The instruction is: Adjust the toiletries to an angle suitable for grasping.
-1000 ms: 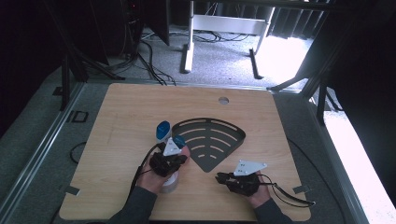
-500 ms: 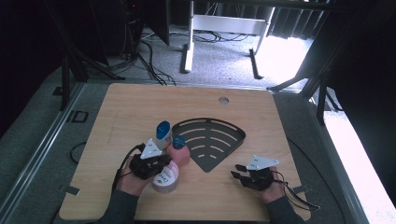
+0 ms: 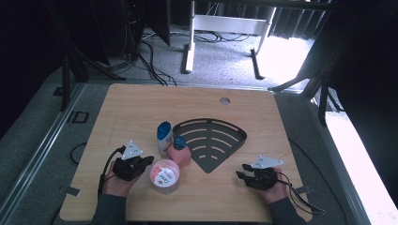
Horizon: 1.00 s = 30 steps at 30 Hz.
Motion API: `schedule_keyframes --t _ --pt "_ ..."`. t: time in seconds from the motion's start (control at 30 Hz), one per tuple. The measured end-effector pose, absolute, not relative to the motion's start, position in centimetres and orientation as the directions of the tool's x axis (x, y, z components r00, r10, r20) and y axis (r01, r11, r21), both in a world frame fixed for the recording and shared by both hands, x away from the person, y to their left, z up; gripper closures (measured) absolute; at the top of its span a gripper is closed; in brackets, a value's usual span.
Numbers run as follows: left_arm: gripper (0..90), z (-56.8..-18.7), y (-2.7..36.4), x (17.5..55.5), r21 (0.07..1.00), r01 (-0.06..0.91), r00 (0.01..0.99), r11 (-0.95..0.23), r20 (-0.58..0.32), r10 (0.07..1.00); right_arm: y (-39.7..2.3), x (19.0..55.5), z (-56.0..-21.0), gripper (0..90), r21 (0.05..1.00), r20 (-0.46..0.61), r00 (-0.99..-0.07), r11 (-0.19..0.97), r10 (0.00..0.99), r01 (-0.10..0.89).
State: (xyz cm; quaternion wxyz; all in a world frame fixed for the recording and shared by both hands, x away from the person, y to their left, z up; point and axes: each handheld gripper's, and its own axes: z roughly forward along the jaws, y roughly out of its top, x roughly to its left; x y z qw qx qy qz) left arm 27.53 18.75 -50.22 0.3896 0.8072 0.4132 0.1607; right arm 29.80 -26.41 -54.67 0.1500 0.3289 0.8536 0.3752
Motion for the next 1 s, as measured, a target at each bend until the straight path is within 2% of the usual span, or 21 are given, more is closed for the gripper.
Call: schedule_keyframes --t 0.1,0.5,1.0 --pt "89.9 -51.1 18.9 27.7 0.747 0.566 0.608 -0.348 -0.093 0.789 -26.5 29.7 -54.7 56.4 0.736 -0.015 -0.735 0.506 0.677 0.451" --pt "90.0 -52.3 18.7 27.2 0.709 0.593 0.618 -0.383 -0.095 0.781 -26.6 29.8 -54.8 56.5 0.73 -0.014 -0.731 0.506 0.682 0.459" --pt "89.9 -52.5 17.7 25.7 0.703 0.565 0.688 -0.432 -0.114 0.716 -26.5 29.7 -54.8 56.5 0.727 -0.011 -0.736 0.511 0.677 0.459"
